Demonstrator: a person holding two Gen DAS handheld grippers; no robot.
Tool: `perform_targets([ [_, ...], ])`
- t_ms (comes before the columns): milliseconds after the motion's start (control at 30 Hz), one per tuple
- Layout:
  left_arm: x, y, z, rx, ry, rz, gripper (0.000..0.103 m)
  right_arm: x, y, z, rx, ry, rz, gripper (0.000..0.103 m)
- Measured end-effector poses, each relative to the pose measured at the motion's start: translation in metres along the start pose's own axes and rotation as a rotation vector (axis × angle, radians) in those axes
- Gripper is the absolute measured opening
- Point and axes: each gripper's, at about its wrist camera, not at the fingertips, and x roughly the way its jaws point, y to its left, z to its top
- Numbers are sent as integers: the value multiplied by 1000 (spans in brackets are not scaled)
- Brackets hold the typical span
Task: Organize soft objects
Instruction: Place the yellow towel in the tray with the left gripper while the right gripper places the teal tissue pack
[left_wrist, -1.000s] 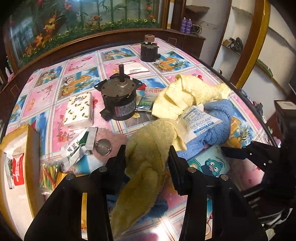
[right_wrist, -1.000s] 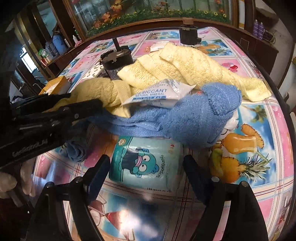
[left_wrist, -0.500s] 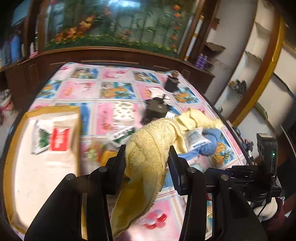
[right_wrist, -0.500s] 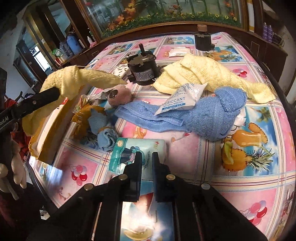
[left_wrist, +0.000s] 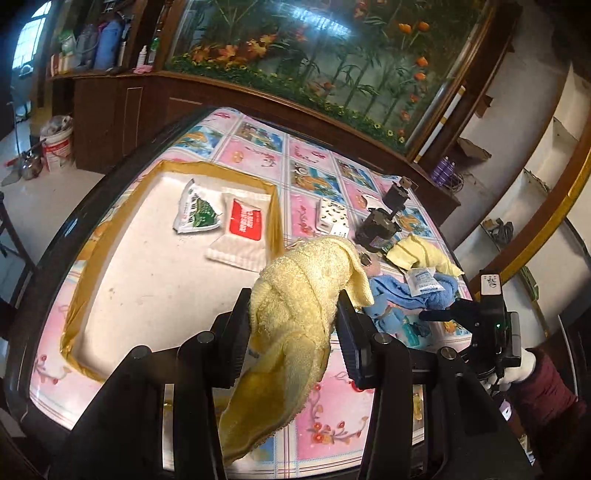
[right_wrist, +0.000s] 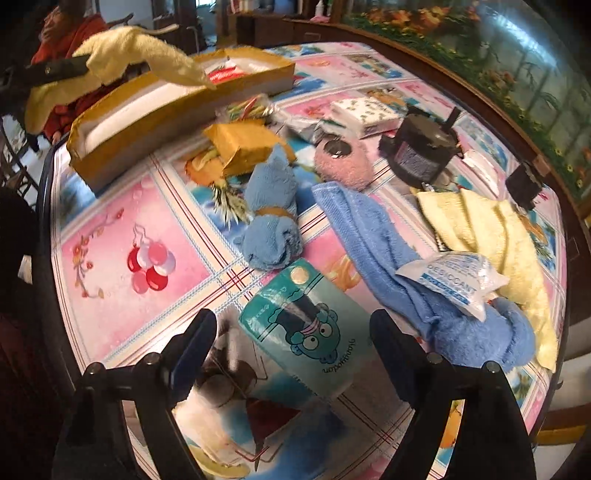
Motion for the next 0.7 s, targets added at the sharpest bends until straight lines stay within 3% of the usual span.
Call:
perform_targets([
  [100, -5, 11, -5, -30, -5, 21, 43, 7, -3, -1, 1, -15, 18, 84],
  [167, -5, 17, -7, -49, -7, 33, 43, 1, -12, -2, 72, -37, 50, 61],
  [200, -5, 20, -8, -57, -7, 36, 43, -3, -14, -3, 99, -44, 79, 55],
  [267, -5, 25, -8, -70, -9, 41, 43, -9, -13, -7, 122, -43, 82, 27],
  [433, -8, 30, -10, -87, -26, 33, 43, -22, -2, -15, 152, -53, 36, 17],
  [700, -17, 42, -10, -108, -55, 23, 43, -89, -2, -7, 247, -218, 69, 8],
])
